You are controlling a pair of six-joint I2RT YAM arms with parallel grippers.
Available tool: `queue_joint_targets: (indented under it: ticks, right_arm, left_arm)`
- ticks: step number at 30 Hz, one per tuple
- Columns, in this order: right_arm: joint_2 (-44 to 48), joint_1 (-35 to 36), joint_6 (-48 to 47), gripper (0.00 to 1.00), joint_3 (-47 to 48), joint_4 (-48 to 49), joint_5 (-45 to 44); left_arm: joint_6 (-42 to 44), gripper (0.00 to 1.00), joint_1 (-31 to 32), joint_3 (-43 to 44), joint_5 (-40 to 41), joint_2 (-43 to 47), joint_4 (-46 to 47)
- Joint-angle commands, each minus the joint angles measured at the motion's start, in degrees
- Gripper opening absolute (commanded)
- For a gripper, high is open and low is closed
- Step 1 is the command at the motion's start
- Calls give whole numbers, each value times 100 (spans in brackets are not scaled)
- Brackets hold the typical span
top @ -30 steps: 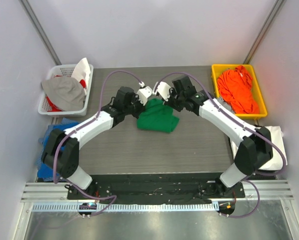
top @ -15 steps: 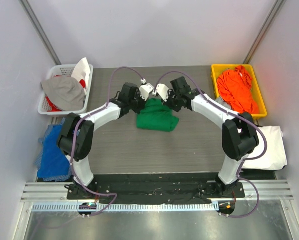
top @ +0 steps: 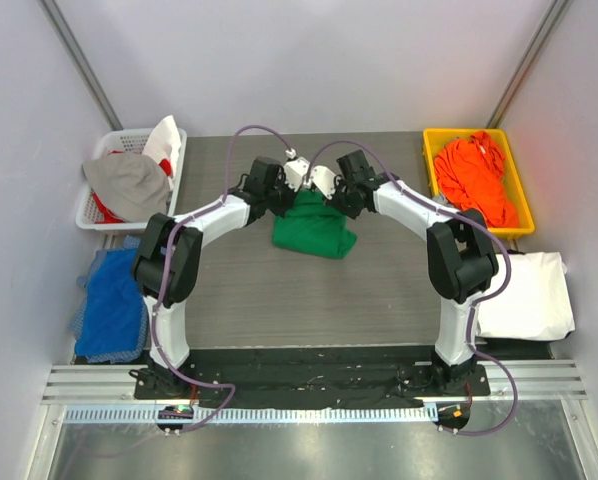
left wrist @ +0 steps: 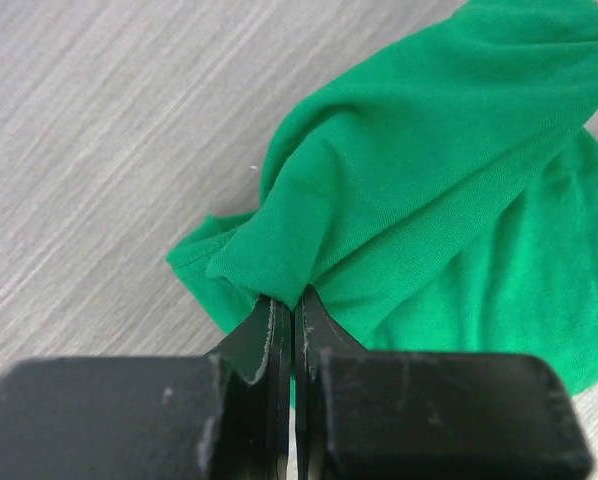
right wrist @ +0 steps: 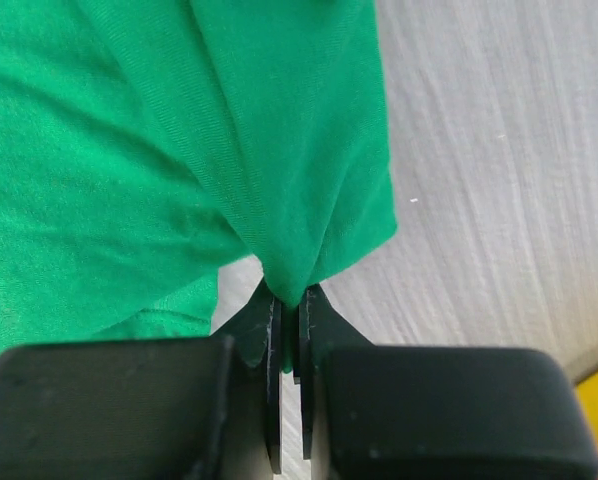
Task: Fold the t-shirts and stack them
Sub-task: Fold the tshirt
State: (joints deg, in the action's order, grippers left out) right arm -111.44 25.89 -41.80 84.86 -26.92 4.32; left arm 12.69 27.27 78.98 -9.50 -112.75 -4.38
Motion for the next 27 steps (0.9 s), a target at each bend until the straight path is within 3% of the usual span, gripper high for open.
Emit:
queue_joint_targets:
  ticks: [1,8,10,12,16,19,27]
  right_arm:
    - [-1,-58,-109,10,514,204,-335]
    - [-167,-49,-153,28,865,187,-695]
    - [-203,-58,-179,32,979,178,-774]
    - [-290,-58,-188,36,1059,187,-827]
    - [-431,-58,-258,37,1287,178,-967]
    - [-580,-84,-241,37,1471,178,-977]
    - [-932,-84,-109,37,1797,196,-1135]
  left_arm:
    - [164,0,-37,162,246,-46,69]
    - [94,20,-64,276,387,34,78]
    - [50,33,-72,302,413,60,69]
    - [41,38,-81,337,466,60,43]
    - [23,41,-90,434,589,51,43]
    - [6,49,-90,574,747,25,17]
    - [59,54,-116,1216,1415,-247,-230]
